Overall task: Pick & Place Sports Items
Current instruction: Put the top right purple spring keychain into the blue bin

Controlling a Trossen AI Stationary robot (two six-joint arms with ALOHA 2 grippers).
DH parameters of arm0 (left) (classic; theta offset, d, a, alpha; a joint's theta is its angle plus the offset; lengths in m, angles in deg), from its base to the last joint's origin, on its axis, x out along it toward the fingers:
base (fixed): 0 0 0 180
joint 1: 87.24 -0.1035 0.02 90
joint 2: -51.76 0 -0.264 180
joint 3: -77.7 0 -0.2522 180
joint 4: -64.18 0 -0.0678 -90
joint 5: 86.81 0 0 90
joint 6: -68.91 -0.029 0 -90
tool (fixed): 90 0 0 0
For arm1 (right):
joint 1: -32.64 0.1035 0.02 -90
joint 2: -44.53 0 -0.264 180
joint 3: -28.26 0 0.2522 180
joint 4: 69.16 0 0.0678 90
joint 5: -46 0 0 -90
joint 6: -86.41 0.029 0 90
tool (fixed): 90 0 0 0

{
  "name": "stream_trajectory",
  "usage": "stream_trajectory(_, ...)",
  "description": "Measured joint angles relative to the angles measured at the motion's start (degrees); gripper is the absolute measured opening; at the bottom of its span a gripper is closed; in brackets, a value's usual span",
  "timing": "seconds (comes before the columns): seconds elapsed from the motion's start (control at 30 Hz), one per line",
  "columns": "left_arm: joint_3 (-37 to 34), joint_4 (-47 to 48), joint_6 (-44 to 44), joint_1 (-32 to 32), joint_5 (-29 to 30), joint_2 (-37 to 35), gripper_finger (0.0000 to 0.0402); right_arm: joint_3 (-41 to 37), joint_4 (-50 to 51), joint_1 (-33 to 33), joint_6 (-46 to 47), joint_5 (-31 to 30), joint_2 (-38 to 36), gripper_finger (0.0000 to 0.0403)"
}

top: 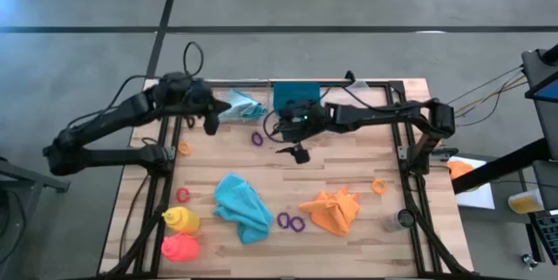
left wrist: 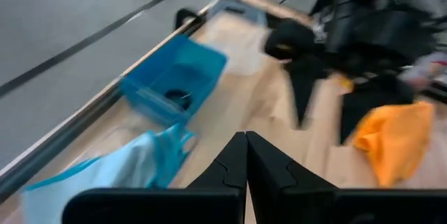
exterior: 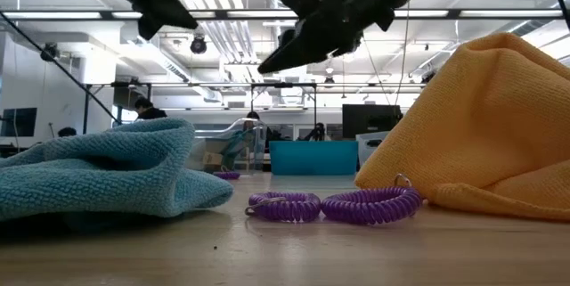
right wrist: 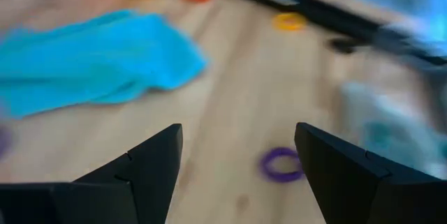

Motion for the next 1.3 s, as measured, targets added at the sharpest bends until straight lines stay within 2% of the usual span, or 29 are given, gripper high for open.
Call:
stream_trajectory(0.1,-2.97,-3.35,0.15,2.64,0.0,-2.27,0.0009,-0.99,-5.32,1.56,2.9,-7.74,1.68,0.0279)
stream_trajectory(0.4,-5.09,-5.03,0.35,6.17,0.24,-4.55,0.0009,-1.0,-14.32,2.17,17.19,-9.65,11.91,0.0279)
stream_trajectory(0.5,-5.09,-5.04,0.31,6.46,0.24,-4.44,0.0009,-0.17,-16.8,2.17,20.5,-12.38,15.82,0.0278)
stream_trajectory(0.67,-5.09,-4.78,0.06,6.89,0.21,-4.44,0.0009,4.01,-15.51,2.15,22.59,-18.61,22.08,0.0278)
stream_trajectory(0.87,-5.59,-4.43,-0.08,7.54,0.19,-4.46,0.0009,10.25,-8.71,2.17,25.64,-24.62,26.88,0.0278)
stream_trajectory(1.17,-8.98,-4.32,-0.28,7.68,0.0,-4.46,0.0009,14.51,-3.7,1.84,26.93,-24.29,29.95,0.0275)
stream_trajectory(1.3,-8.98,-5.88,-0.29,7.68,-0.01,-4.54,0.0009,14.65,-2.78,1.48,26.93,-23.63,29.97,0.0231)
